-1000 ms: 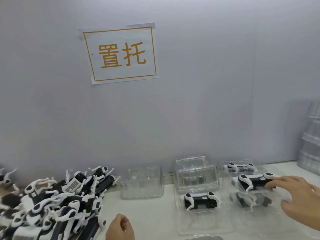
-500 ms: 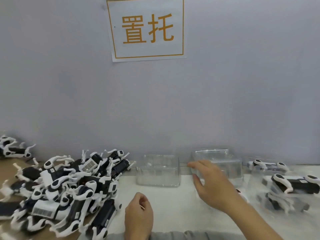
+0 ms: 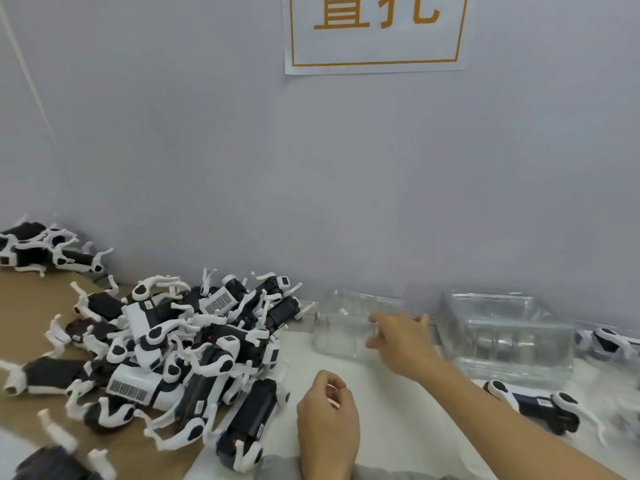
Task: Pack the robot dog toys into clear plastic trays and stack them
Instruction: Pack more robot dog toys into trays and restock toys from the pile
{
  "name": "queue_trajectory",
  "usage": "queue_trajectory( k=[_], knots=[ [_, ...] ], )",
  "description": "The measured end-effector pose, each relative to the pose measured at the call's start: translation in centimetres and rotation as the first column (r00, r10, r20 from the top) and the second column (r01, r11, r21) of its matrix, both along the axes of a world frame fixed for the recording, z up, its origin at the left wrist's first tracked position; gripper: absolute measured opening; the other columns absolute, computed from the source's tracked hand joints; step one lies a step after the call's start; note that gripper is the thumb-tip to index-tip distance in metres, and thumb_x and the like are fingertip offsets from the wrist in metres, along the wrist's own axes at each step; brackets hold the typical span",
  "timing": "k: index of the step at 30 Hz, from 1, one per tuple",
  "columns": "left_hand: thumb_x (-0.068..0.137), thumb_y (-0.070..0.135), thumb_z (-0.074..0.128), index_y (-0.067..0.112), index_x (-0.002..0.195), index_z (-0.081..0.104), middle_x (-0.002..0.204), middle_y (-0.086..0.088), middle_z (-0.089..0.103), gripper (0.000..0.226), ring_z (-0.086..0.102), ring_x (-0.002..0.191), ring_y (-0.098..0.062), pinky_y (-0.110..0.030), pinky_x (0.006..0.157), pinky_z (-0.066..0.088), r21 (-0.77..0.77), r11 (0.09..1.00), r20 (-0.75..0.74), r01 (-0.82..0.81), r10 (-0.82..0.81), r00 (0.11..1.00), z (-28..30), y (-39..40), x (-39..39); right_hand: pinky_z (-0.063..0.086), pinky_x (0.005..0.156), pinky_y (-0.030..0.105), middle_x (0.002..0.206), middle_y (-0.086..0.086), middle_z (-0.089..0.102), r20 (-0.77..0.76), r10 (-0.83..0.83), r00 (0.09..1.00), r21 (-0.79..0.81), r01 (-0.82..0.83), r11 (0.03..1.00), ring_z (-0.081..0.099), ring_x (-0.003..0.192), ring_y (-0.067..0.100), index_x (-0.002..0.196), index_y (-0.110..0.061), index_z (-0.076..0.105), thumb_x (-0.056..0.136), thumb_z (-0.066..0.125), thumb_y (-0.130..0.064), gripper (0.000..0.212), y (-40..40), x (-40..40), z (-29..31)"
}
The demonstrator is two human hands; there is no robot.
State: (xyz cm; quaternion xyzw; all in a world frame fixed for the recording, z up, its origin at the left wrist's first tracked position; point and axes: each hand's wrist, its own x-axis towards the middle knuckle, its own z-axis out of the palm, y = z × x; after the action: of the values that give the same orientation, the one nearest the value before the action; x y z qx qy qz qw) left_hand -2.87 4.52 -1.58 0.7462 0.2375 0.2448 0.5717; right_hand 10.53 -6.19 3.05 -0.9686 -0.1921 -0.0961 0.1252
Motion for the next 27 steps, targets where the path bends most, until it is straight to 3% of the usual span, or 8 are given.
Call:
queue_trajectory(
  k=[2,4,7,10,13,17,27],
  knots=[
    [0.087,0.005,0.056,0.022,0.071,0.062,0.069,0.002,0.064,0.024,0.056,0.059,-0.011,-0.024,0.057,0.043,-0.05,0.999,0.0,0.014,-0.014,1.0,0.1,0.1,0.1,0.017,0.072,0.036,0.074,-0.023,0.064,0.025,-0.012,1.0,0.162,0.008,0.987,0.056,0.107,0.009,0.119,-0.035,0.055,0.091,0.056,-0.016,0.034,0.3,-1.2,0.6],
    [0.092,0.01,0.059,0.021,0.076,0.065,0.077,0.001,0.068,0.021,0.063,0.07,-0.019,-0.026,0.062,0.048,-0.13,0.991,0.026,0.035,-0.032,0.999,0.4,0.3,0.1,0.025,0.079,0.036,0.067,-0.02,0.06,0.009,-0.038,0.999,0.375,0.032,0.926,0.058,0.096,0.009,0.111,-0.04,0.056,0.09,0.063,-0.028,0.025,0.5,-3.1,1.6],
    [0.096,0.026,0.063,0.023,0.091,0.068,0.091,0.004,0.071,0.008,0.066,0.085,-0.017,-0.033,0.078,0.053,-0.278,0.952,0.127,0.131,-0.098,0.987,1.4,0.4,0.0,0.042,0.092,0.045,0.068,-0.015,0.06,-0.032,0.004,0.999,0.618,0.017,0.786,0.056,0.075,0.0,0.09,-0.049,0.051,0.086,0.071,-0.032,0.027,0.2,-6.8,2.3],
    [0.095,0.025,0.065,0.018,0.094,0.071,0.081,0.004,0.072,0.009,0.064,0.076,-0.01,-0.027,0.067,0.052,-0.316,0.916,0.233,0.248,-0.178,0.956,2.0,0.5,-0.2,0.043,0.095,0.051,0.078,-0.025,0.062,-0.054,0.018,0.998,0.752,0.028,0.658,0.057,0.078,-0.003,0.093,-0.048,0.053,0.087,0.073,-0.028,0.029,-0.2,-10.1,1.6],
    [0.096,0.013,0.063,0.009,0.091,0.073,0.073,-0.002,0.07,0.012,0.063,0.07,-0.011,-0.025,0.062,0.05,-0.312,0.885,0.289,0.346,-0.258,0.922,2.3,0.3,-0.1,0.042,0.099,0.052,0.08,-0.014,0.066,-0.058,-0.017,0.998,0.836,0.058,0.546,0.059,0.083,-0.003,0.101,-0.041,0.058,0.089,0.071,-0.024,0.024,-1.0,-11.4,0.0],
    [0.098,0.008,0.06,0.006,0.096,0.072,0.08,-0.008,0.074,0.012,0.066,0.069,-0.017,-0.026,0.063,0.052,-0.299,0.856,0.296,0.421,-0.336,0.894,2.2,0.0,0.3,0.051,0.088,0.044,0.089,-0.02,0.068,-0.054,-0.008,0.999,0.872,0.051,0.488,0.063,0.083,0.002,0.106,-0.032,0.062,0.091,0.068,-0.024,0.017,-1.8,-11.4,-1.3],
    [0.1,-0.003,0.049,0.005,0.085,0.07,0.077,-0.008,0.076,0.028,0.073,0.066,-0.021,-0.022,0.059,0.052,-0.306,0.901,0.274,0.308,-0.227,0.935,1.4,0.2,0.7,0.047,0.075,0.024,0.086,-0.018,0.069,-0.054,0.057,0.997,0.905,0.024,0.425,0.063,0.08,0.003,0.092,-0.035,0.067,0.087,0.072,-0.014,0.022,-1.3,-10.3,-2.3]
  ],
)
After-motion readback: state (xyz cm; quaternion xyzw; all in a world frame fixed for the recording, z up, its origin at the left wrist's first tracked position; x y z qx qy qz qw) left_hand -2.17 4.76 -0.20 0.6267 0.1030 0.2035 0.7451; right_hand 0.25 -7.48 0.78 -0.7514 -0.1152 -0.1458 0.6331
